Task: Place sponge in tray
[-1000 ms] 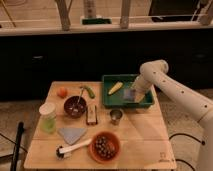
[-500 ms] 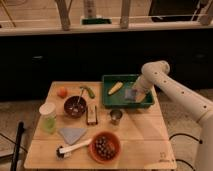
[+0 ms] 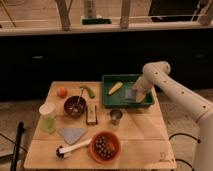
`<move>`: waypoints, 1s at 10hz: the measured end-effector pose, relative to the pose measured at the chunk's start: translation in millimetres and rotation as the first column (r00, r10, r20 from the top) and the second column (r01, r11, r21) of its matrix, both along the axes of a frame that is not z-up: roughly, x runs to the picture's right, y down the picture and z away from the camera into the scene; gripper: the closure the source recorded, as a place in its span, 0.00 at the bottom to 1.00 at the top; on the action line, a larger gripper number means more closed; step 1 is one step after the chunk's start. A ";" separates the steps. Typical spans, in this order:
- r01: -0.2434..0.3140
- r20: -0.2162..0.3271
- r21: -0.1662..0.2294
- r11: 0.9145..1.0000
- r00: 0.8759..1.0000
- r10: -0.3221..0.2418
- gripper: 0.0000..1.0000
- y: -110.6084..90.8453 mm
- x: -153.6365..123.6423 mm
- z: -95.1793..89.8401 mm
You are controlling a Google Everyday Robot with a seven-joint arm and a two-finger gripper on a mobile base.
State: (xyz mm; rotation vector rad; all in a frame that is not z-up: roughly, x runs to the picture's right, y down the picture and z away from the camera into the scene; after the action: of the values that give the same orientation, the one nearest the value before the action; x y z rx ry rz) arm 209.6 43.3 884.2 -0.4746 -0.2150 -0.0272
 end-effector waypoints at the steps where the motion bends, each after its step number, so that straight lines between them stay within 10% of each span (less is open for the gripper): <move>1: -0.002 0.005 0.004 1.000 1.000 0.002 0.99 0.7 1.1 0.5; 10: 0.071 0.029 0.029 0.997 0.997 -0.072 1.00 -23.3 -16.3 -1.0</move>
State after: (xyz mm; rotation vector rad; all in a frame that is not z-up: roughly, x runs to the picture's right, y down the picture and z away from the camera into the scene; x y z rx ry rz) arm 193.3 20.1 883.2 -0.4545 -0.2270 -0.1076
